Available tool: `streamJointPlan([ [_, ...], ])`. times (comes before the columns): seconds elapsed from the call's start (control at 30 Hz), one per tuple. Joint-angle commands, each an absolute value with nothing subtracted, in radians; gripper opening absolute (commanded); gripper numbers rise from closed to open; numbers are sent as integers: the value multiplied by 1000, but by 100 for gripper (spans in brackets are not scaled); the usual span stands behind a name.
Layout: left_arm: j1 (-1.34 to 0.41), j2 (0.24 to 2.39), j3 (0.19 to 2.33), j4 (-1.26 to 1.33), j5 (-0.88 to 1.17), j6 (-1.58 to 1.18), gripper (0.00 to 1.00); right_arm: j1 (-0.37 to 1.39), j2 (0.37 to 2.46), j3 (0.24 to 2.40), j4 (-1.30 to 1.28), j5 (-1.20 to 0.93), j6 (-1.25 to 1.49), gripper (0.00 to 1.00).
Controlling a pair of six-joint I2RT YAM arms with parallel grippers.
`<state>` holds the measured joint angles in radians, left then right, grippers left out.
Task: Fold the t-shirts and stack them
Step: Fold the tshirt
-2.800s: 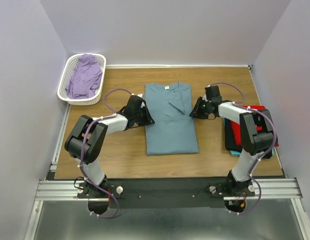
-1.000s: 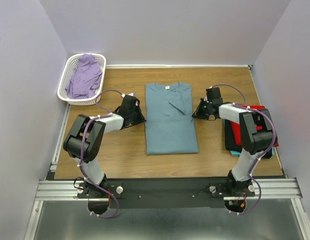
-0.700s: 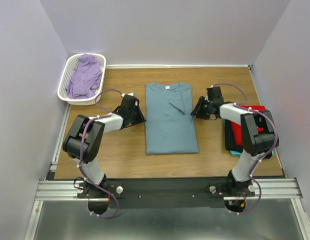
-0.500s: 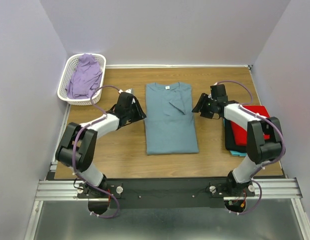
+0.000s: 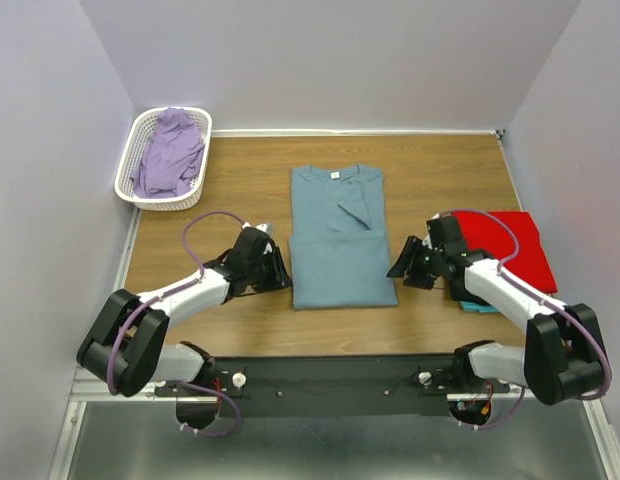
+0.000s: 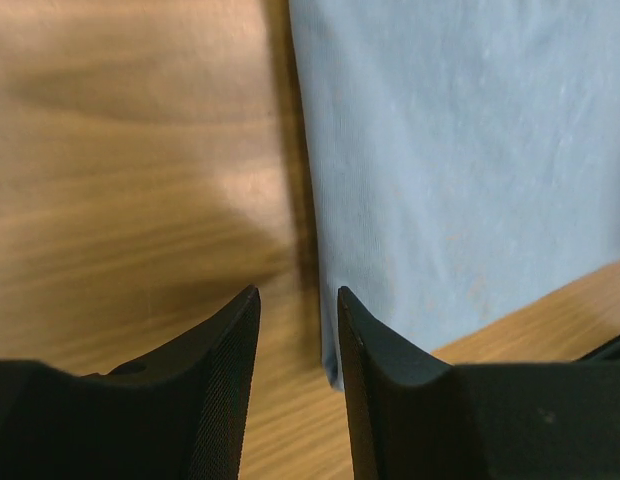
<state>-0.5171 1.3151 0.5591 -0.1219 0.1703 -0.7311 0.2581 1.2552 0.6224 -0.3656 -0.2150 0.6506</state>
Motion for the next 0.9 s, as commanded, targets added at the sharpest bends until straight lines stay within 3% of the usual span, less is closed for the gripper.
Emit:
streamJointPlan([
  [0.0, -564, 1264, 526, -152, 176, -787, 45, 331, 1190, 572, -439, -241, 719, 61],
  [0.4, -644, 1299, 476, -117, 219, -799, 45, 371, 1166, 477, -460, -242, 770, 56],
  [0.77, -699, 1328, 453, -91, 245, -831, 45, 371, 1183, 473, -433, -242, 787, 45],
  [0.87, -712, 1339, 453, -95, 253, -834, 43, 371, 1189, 463, -413, -242, 792, 38],
])
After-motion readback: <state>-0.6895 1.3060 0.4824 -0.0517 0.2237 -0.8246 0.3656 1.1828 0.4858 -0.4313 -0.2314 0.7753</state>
